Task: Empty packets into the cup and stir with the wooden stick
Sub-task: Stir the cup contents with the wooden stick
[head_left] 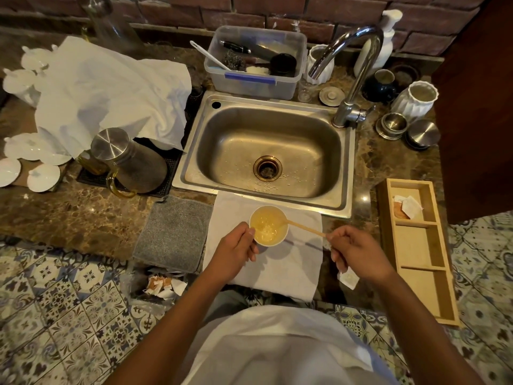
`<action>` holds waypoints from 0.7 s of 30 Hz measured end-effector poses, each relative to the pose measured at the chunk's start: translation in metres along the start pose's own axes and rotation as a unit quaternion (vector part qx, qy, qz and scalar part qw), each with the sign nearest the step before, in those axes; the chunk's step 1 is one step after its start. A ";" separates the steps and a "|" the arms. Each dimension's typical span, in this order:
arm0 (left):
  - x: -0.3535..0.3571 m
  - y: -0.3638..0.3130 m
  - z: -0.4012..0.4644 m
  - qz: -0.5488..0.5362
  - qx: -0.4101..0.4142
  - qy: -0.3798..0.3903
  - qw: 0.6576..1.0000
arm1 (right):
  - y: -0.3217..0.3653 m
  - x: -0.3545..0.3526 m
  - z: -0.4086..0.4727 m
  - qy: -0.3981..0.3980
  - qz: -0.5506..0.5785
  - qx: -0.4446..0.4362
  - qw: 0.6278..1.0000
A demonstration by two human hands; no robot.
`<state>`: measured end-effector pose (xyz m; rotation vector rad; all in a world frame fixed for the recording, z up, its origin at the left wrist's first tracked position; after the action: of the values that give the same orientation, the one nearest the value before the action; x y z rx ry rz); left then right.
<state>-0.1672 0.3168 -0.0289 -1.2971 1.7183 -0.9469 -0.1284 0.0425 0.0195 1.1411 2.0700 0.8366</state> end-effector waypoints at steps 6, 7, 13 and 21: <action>-0.002 0.002 -0.006 -0.012 -0.002 -0.027 1.000 | -0.020 0.014 -0.027 0.105 -0.009 0.056 0.993; -0.002 0.002 -0.005 -0.018 0.000 -0.027 0.999 | -0.020 0.015 -0.031 0.114 0.008 0.059 0.992; -0.007 0.013 -0.002 -0.052 -0.014 0.007 0.999 | -0.028 0.011 -0.040 0.050 0.151 0.018 0.987; -0.021 0.004 0.002 -0.006 -0.017 0.082 0.996 | -0.074 0.073 -0.024 -0.136 0.325 0.071 0.933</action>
<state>-0.1634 0.3382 -0.0300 -1.2829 1.8596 -1.0609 -0.2139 0.0696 -0.0387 1.9562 1.5464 0.7642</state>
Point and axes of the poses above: each hand's wrist, its own z-axis towards the middle knuckle, its own x-axis out of the palm, y = z × x, the point moved 5 cm from there along z, towards the middle knuckle, and after that the axes turned 8 degrees about y, right-handed, at the moved point
